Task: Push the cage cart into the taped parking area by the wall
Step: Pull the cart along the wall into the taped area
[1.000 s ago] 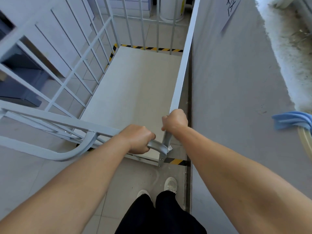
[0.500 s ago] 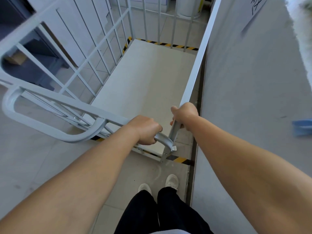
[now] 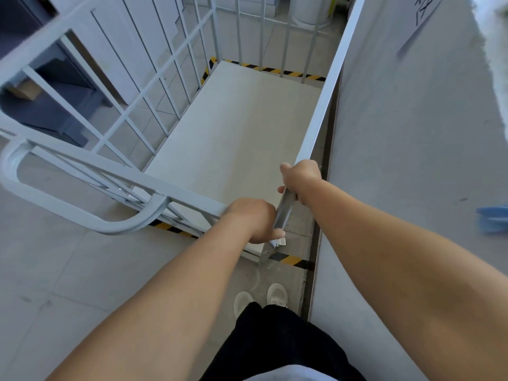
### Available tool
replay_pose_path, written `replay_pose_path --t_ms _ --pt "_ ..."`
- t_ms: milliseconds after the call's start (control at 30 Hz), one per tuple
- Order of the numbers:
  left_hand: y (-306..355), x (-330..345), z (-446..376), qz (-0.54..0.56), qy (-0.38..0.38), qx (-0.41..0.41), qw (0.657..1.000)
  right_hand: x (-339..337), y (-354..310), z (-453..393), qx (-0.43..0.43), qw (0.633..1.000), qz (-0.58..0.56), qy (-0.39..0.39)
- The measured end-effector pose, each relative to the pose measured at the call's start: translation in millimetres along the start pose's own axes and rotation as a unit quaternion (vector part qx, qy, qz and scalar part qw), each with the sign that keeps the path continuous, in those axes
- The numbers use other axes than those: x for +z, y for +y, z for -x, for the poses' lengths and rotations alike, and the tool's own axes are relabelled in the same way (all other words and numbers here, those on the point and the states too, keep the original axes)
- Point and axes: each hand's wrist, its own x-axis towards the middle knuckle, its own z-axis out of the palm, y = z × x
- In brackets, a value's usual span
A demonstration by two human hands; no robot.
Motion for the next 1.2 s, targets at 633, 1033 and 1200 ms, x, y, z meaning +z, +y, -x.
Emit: replay_pose_path --t_ms 633,1033,1200 --pt "7 5 -33 0.148 0.068 -0.019 0.987 -1 -4 5 0.051 0.995 -0.072 0.045" --pt "7 6 -33 0.164 0.073 -0.034 0.983 -2 -3 5 0.046 0.994 -0.087 0.045" --pt "7 3 -28 0.165 0.077 -0.028 0.983 -2 -3 7 0.044 0.994 -0.088 0.049"
